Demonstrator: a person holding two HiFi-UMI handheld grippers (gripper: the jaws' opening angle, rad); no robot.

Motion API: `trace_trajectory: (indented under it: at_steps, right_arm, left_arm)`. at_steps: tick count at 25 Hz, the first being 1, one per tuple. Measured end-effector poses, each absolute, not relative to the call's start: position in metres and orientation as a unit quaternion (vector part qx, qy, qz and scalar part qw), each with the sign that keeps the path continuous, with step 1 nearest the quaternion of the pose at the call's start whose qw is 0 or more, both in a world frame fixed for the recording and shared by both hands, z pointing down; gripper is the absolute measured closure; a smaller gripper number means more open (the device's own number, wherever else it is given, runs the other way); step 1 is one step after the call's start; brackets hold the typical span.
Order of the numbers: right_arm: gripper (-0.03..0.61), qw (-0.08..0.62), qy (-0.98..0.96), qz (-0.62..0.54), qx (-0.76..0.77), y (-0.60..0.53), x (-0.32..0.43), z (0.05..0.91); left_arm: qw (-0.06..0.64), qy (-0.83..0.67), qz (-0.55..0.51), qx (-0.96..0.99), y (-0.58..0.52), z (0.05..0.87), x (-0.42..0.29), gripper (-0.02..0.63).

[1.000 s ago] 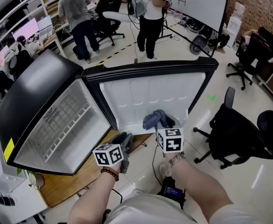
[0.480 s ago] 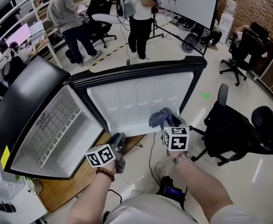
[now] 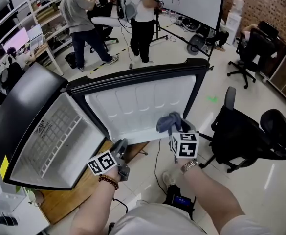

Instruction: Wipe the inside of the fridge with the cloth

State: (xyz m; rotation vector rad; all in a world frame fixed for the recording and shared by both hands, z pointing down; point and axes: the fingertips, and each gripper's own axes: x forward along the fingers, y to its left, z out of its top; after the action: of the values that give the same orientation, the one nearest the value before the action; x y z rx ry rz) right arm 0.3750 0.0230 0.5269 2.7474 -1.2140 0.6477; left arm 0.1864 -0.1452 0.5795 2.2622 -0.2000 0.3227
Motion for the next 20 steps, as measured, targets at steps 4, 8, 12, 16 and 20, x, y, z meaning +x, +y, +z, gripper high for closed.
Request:
trace_trajectory:
  at_steps: [4,8,12,16,20]
  right_arm:
    - [0.459,0.029,-0.399,0.206,0.893,0.027,0.373,0.521]
    - [0.459,0.024,-0.411,0.199,0.889,0.027,0.364,0.514]
    - [0.459,0.024,-0.431,0.196,0.880,0.020,0.346,0.511]
    - [0.459,0.033,-0.461,0.190,0.866,0.001,0.320,0.508]
    - [0.459,0.047,-0.505,0.187,0.841,-0.031,0.285,0.511]
  left_arm:
    - [0.425,-0.083,0.122,0.893,-0.146,0.582,0.189,0.465]
    - [0.434,-0.084,0.117,0.889,-0.147,0.582,0.190,0.474]
    - [0.437,-0.081,0.116,0.888,-0.145,0.582,0.190,0.483]
    - [0.430,-0.073,0.124,0.891,-0.139,0.583,0.184,0.482]
    - [0.410,-0.063,0.131,0.901,-0.134,0.581,0.172,0.479]
